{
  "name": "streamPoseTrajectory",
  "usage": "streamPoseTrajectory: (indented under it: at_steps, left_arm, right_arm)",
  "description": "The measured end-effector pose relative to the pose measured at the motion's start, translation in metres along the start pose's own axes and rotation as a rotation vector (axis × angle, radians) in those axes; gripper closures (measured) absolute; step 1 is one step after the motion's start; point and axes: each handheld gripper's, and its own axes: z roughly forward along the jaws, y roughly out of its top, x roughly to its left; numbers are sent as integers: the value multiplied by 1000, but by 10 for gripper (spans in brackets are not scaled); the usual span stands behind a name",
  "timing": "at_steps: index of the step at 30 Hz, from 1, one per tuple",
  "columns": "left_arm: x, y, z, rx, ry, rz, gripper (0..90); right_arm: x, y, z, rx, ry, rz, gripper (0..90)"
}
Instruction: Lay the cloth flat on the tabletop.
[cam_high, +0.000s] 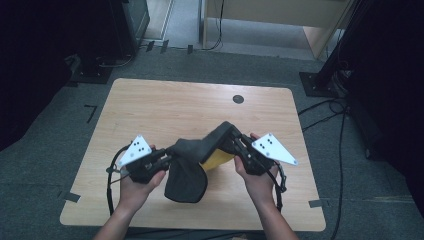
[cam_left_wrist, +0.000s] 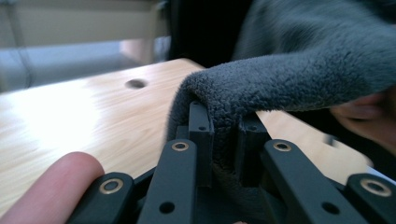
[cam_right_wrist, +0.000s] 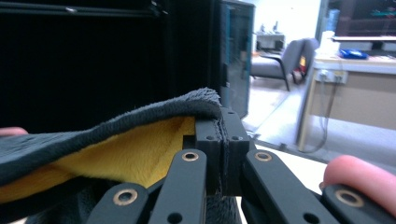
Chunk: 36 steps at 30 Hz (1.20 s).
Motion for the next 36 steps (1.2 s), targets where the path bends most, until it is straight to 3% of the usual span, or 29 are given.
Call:
streamPoseTrajectory:
  at_steps: [1, 2, 3, 4, 5, 6, 7, 9, 12, 15, 17, 19, 21, 23, 24, 26, 28, 30, 31, 33, 36]
  left_arm:
    - [15, 0, 9, 20, 35, -51, 806]
    - [46, -1, 30, 67, 112, -163, 782]
    - [57, -3, 38, 81, 149, -197, 751]
    - [57, -3, 38, 81, 149, -197, 707]
    - [72, -6, 48, 105, 234, -204, 707]
    - [82, -10, 53, 122, 294, -209, 614]
    - [89, -13, 55, 128, 329, -223, 614]
    - [96, -20, 50, 125, 359, -241, 490]
    - [100, -32, 41, 125, 350, -230, 475]
    - [96, -49, 41, 154, 315, -226, 481]
    - [92, -52, 41, 153, 306, -224, 480]
    - [75, -62, 42, 167, 272, -183, 476]
    - [68, -67, 42, 177, 249, -164, 478]
    - [51, -79, 42, 195, 220, -131, 483]
    - [51, -79, 42, 195, 220, -131, 483]
    - [40, -86, 44, 220, 205, -99, 480]
    - [29, -92, 48, 271, 211, -41, 435]
    - [26, -95, 51, 284, 212, -36, 420]
    - [23, -97, 55, 298, 224, -27, 355]
    - [18, -100, 62, 328, 250, 9, 265]
    - [11, -103, 69, 355, 282, 56, 238]
  right_arm:
    - [0, 0, 0, 0, 0, 0, 894]
    - [-11, 1, 32, 86, -17, 26, 893]
    - [-18, -1, 51, 136, -45, 23, 889]
    - [-18, -1, 51, 136, -45, 23, 889]
    - [-25, -4, 66, 176, -66, 13, 868]
    - [-50, -20, 103, 300, -61, 71, 720]
    - [-50, -20, 103, 300, -61, 71, 720]
    - [-65, -34, 114, 341, -67, 108, 707]
    - [-69, -48, 107, 325, -30, 102, 658]
    - [-66, -66, 99, 366, -26, 86, 632]
    - [-65, -71, 97, 375, -23, 82, 626]
    - [-61, -85, 89, 411, -6, 95, 606]
    - [-60, -89, 87, 425, -4, 101, 599]
    - [-55, -106, 80, 481, 13, 127, 574]
    - [-55, -106, 80, 481, 13, 127, 574]
    - [-50, -113, 74, 494, 56, 134, 547]
    - [-39, -121, 63, 486, 122, 123, 503]
    - [-37, -124, 62, 483, 132, 117, 496]
    - [-34, -128, 61, 490, 147, 116, 483]
    - [-31, -134, 63, 519, 149, 104, 442]
    - [-28, -142, 67, 552, 156, 102, 411]
